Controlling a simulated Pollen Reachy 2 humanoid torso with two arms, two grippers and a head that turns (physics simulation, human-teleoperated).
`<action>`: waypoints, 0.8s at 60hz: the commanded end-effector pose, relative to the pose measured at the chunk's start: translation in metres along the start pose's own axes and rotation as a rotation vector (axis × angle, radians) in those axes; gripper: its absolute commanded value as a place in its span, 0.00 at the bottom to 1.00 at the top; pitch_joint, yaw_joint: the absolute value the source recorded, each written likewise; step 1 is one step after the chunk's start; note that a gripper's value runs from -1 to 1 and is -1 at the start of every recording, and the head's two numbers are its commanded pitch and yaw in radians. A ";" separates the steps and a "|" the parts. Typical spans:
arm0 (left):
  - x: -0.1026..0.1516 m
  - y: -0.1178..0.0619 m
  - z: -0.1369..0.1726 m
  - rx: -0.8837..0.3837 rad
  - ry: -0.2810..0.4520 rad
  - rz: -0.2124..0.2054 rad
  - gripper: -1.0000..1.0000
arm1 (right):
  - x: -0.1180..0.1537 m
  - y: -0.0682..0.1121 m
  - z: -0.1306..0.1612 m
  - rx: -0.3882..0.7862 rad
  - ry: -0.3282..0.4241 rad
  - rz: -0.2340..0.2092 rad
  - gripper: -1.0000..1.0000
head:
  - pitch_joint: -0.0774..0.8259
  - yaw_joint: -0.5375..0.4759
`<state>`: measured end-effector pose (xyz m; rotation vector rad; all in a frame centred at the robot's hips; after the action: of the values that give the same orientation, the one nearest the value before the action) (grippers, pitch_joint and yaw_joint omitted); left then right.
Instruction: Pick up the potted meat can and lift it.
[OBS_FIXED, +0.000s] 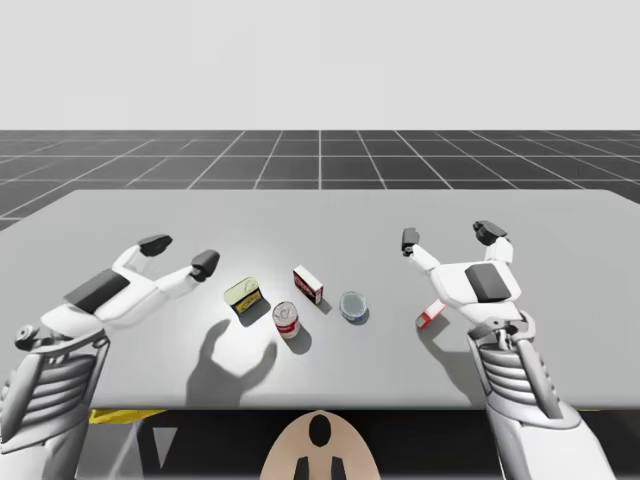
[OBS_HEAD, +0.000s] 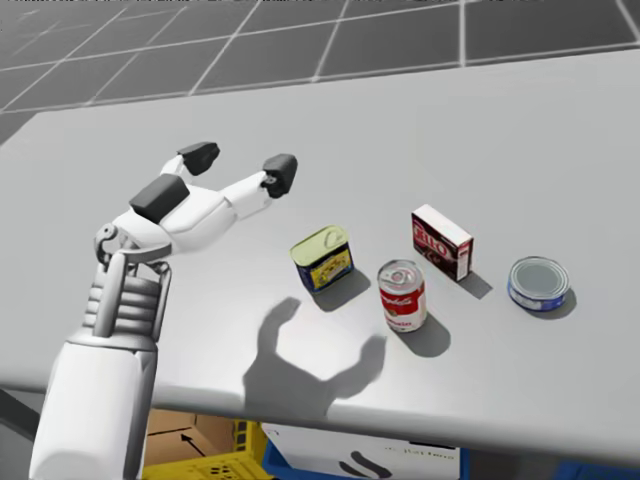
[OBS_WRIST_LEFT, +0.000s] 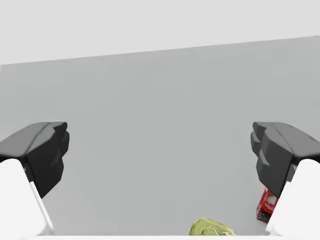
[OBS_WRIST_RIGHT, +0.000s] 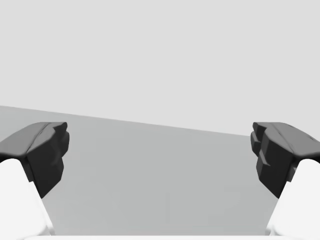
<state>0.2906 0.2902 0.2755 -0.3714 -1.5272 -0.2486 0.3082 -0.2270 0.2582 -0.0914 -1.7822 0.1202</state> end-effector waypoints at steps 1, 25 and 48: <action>0.011 -0.001 0.019 -0.141 0.088 0.035 0.00 | -0.001 0.001 -0.001 -0.005 -0.003 0.013 0.00 | 0.79 0.84; -0.053 0.030 0.030 -0.304 0.335 -0.067 0.00 | -0.002 0.000 -0.003 -0.018 -0.012 0.034 0.00 | 0.79 0.86; -0.095 0.020 0.000 -0.292 0.404 -0.087 0.00 | -0.003 0.000 -0.003 -0.018 -0.023 0.048 0.00 | 0.80 0.87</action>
<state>0.2860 0.3134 0.1907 -0.4601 -1.1279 -0.5746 0.3117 -0.2274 0.2568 -0.1430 -1.8011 0.1360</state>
